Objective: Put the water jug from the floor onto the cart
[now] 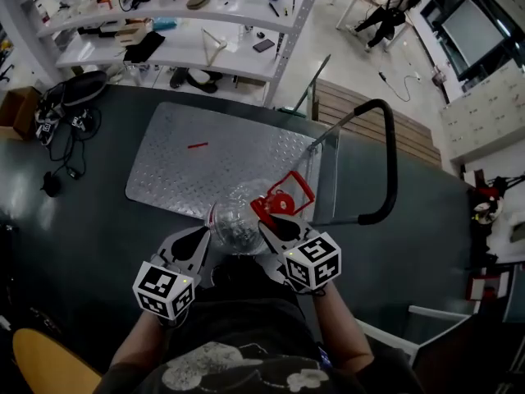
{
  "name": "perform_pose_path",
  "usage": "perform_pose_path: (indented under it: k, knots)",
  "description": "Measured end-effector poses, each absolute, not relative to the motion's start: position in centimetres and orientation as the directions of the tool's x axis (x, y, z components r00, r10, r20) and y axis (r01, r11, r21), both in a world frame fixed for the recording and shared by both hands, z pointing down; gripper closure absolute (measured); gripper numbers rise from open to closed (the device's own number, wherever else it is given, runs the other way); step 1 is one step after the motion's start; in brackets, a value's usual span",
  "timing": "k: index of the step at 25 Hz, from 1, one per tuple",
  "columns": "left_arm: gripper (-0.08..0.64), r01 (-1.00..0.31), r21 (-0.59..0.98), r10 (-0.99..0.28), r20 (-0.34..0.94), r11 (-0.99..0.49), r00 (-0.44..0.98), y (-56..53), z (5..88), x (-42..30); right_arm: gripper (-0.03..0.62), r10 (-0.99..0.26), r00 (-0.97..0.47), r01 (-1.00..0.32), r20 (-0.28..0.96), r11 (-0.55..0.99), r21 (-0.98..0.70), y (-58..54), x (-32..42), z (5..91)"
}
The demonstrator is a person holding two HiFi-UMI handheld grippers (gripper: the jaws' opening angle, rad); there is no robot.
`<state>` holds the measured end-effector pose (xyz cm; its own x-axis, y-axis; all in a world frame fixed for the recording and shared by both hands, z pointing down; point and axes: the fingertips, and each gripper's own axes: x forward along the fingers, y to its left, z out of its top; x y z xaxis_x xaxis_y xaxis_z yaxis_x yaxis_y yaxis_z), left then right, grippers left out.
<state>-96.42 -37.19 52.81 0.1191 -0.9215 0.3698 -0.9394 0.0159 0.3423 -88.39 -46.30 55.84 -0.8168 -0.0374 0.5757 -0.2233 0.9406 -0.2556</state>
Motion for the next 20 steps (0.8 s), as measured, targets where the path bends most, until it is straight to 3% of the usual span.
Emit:
perform_pose_path:
  k: [20]
  knots:
    - [0.552, -0.931, 0.362, -0.9, 0.421, 0.052, 0.114, -53.5, 55.9, -104.5, 0.532, -0.005, -0.73, -0.304, 0.684, 0.898, -0.318, -63.5, -94.2, 66.0]
